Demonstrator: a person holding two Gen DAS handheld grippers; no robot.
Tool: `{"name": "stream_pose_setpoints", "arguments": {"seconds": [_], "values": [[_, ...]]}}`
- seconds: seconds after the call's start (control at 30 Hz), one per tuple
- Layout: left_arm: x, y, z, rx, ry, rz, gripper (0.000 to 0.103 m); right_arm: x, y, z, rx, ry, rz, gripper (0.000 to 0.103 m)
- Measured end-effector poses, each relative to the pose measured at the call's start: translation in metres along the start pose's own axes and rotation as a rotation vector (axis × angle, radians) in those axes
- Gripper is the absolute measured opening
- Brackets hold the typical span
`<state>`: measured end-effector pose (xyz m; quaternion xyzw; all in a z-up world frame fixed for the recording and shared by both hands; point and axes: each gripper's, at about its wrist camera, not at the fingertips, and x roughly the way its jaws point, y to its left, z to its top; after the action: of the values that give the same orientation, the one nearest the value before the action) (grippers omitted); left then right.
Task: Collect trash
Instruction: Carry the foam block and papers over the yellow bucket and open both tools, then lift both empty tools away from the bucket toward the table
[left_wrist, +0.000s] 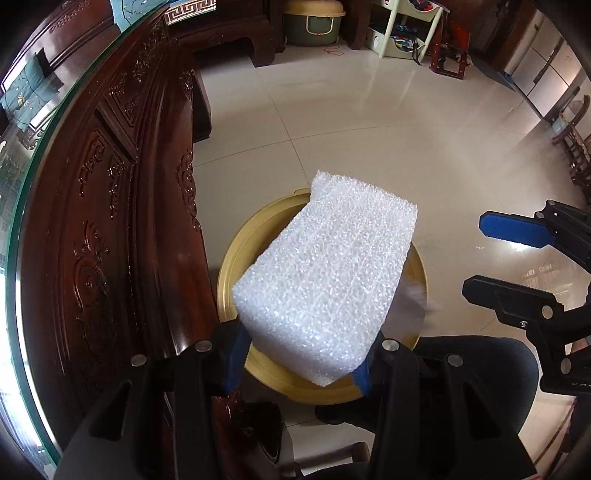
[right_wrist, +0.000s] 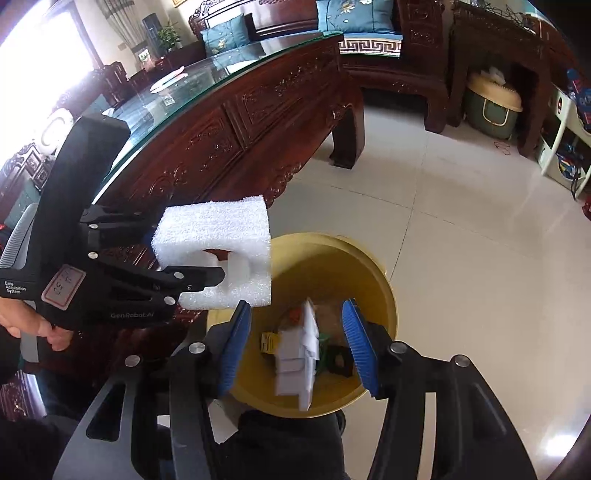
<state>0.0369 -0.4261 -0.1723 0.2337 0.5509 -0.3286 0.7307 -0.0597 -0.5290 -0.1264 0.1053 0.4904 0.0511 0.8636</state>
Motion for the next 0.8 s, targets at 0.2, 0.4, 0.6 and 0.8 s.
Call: {"name": "stream_pose_setpoints", "arguments": {"seconds": [0.2,0.4,0.6,0.8], "values": [[0.003,-0.005,0.005,0.017,0.011,0.003,0.046,-0.005,0.001,-0.004,-0.003,-0.001,-0.011,0.052],[0.02,-0.021,0.018,0.058,0.049,0.005,0.046,-0.011,-0.003,-0.01,0.005,0.004,-0.047,0.052],[0.037,-0.027,0.026,0.082,0.095,0.015,0.047,-0.012,-0.012,-0.018,0.019,0.025,-0.072,0.052],[0.047,-0.035,0.023,0.112,0.12,0.054,0.074,-0.008,-0.019,-0.023,0.027,0.04,-0.066,0.052]]}}
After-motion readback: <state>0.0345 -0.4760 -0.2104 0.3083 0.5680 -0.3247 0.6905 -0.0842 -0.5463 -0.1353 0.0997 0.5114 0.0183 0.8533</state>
